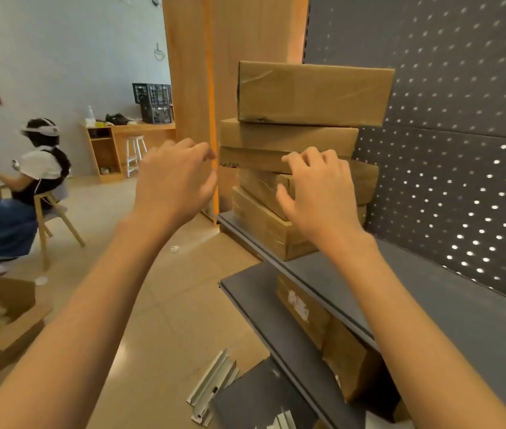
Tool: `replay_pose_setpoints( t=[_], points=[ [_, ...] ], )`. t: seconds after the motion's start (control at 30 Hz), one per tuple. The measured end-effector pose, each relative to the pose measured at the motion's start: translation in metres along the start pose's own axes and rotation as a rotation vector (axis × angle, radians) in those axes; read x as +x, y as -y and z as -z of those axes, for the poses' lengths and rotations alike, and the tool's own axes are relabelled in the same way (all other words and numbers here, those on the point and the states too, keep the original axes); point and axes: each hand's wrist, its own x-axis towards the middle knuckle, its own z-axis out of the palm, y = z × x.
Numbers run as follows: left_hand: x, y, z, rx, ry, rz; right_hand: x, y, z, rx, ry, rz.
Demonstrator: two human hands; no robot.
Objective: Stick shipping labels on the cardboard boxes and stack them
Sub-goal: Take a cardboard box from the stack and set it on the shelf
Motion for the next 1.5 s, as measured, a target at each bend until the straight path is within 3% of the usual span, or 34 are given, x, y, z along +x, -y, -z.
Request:
replay_pose_setpoints(
  t=[0.3, 0.73, 0.9, 1.0, 1.13, 1.37, 1.5],
  points=[
    [0.057, 0.055, -0.058, -0.121, -0.063, -0.09, 0.05, 0.023, -0.035, -0.11, -0.083, -0.089],
    [0.127, 0.108, -0.115, -0.397, -0.077, -0.324, 0.09, 0.068, -0.053, -0.403, -0.142, -0.399],
    [0.138, 0.107, -0.122, -0.615, -0.088, -0.288, 0.094, 0.07, -0.047, -0.471, -0.172, -0.5],
    [0.145, 0.098, -0.127, -0.882, -0.075, -0.168, 0.099, 0.065, -0.045, -0.288, -0.238, -0.659],
    [0.16, 0.083, -0.142, -1.204, 0.169, 0.072, 0.108, 0.052, -0.039, 0.093, -0.375, -0.866],
    [0.198, 0.069, -0.158, -1.448, 0.453, 0.39, 0.14, 0.002, -0.028, 0.538, -0.46, -1.21],
    [0.205, 0.066, -0.16, -1.546, 0.487, 0.423, 0.15, -0.024, -0.026, 0.659, -0.431, -1.271]
  ],
)
